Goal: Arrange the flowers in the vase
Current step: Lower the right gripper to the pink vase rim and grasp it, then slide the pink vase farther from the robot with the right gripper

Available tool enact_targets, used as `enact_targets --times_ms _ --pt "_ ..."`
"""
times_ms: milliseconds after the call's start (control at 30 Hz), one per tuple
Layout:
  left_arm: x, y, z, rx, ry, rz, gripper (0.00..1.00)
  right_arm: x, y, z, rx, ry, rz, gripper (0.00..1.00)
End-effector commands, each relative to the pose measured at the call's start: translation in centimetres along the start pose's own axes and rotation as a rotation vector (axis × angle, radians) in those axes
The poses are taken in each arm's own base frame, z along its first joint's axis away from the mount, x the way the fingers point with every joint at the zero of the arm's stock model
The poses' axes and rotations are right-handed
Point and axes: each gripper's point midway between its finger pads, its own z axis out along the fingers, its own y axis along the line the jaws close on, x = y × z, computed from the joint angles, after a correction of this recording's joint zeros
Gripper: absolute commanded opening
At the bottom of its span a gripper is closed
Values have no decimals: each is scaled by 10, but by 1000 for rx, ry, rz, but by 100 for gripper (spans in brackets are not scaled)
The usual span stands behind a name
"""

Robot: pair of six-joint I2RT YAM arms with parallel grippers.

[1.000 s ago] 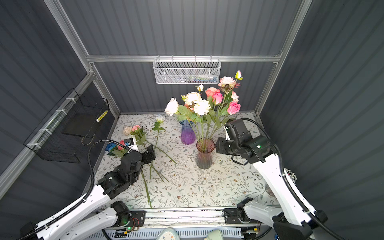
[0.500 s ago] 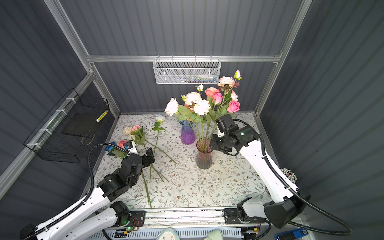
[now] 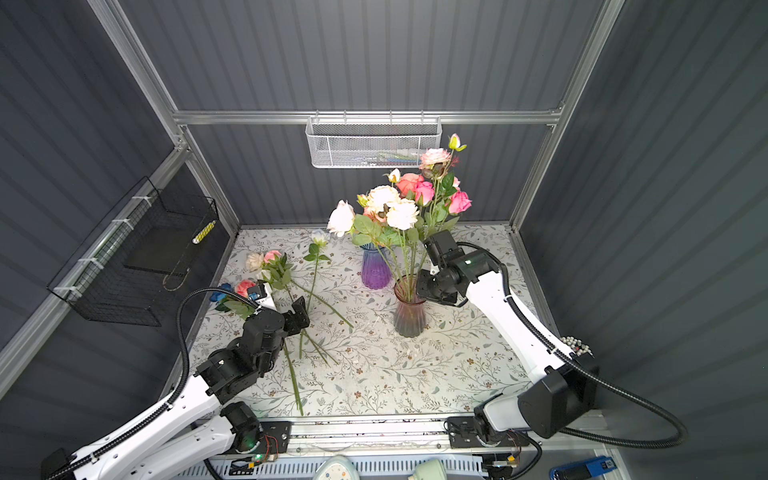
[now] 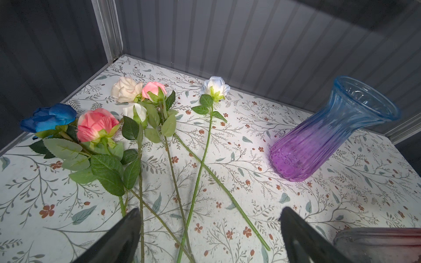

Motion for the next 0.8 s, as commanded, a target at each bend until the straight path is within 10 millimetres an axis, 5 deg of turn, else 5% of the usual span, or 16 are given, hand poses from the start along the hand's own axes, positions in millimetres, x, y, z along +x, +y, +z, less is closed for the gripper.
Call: enact_targets --times_ms 0,200,767 --pt "4 1 0 7 0 9 95 1 -6 6 17 2 8 35" --pt "7 1 1 7 3 12 96 7 -16 14 43 1 31 27" --pt "-2 -8 1 25 -4 38 97 -21 -15 15 -26 -67 81 2"
